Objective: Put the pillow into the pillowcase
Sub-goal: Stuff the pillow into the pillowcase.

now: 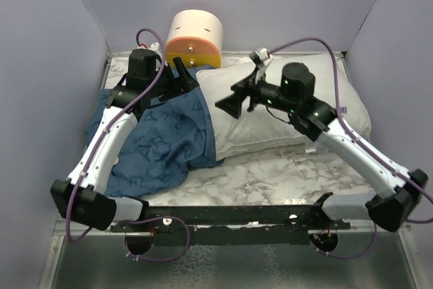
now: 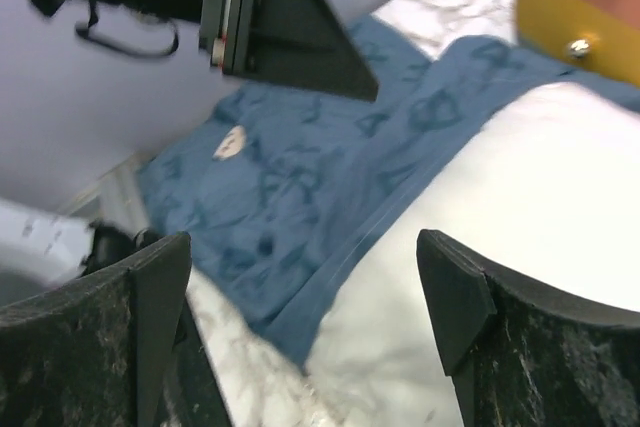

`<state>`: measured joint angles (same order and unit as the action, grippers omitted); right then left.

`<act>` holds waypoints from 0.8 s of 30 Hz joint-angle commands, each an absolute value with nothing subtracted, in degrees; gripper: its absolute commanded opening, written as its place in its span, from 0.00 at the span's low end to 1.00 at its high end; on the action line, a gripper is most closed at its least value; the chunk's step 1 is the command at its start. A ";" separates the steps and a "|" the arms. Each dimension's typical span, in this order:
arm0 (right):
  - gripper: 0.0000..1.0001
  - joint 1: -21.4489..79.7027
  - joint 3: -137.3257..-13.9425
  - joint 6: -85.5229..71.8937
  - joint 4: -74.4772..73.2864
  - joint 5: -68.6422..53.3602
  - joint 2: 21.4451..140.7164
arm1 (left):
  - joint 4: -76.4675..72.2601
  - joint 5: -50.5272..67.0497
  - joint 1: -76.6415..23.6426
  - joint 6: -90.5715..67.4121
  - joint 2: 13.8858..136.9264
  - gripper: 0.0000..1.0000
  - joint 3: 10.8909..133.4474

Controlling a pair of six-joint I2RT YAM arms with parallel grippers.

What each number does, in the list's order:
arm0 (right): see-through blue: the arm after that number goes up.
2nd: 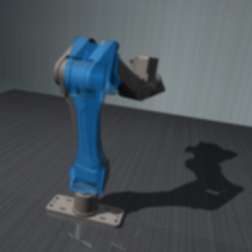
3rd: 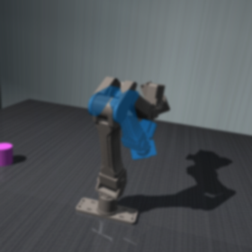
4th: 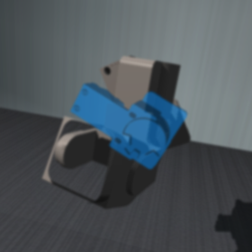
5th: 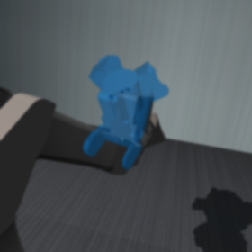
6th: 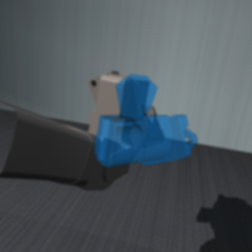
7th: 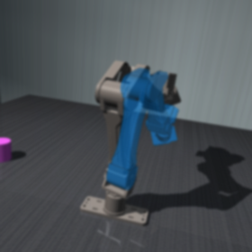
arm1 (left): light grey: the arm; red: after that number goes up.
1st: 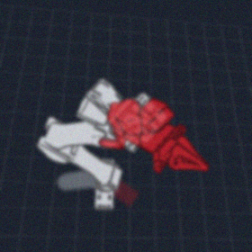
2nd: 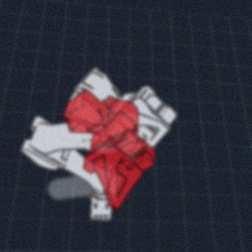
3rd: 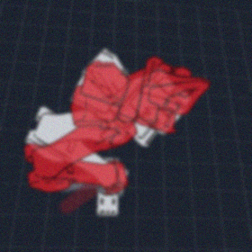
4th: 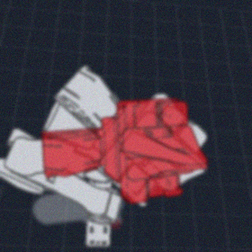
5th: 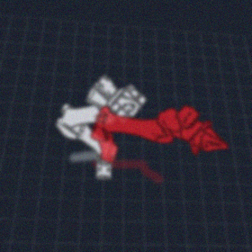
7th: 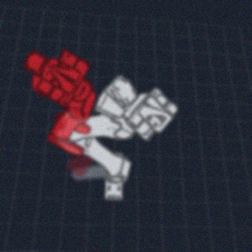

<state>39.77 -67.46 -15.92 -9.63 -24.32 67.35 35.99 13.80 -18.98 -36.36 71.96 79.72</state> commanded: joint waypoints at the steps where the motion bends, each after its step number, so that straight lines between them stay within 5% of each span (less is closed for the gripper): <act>1: 0.95 38.00 -83.52 -14.77 -19.69 -10.82 82.75 | 24.86 19.53 -13.46 -42.18 79.69 0.81 78.81; 11: 0.88 32.33 -97.33 -15.65 -31.78 -9.64 103.35 | 22.98 19.58 -12.91 -45.62 95.19 0.81 88.42; 21: 0.30 32.33 -69.70 -16.39 -21.81 -13.56 87.23 | 23.28 18.86 -13.62 -43.64 91.54 0.79 82.81; 24: 0.19 32.32 -62.85 -18.67 -18.93 -15.72 82.48 | 25.45 16.86 -15.09 -41.68 89.65 0.79 82.74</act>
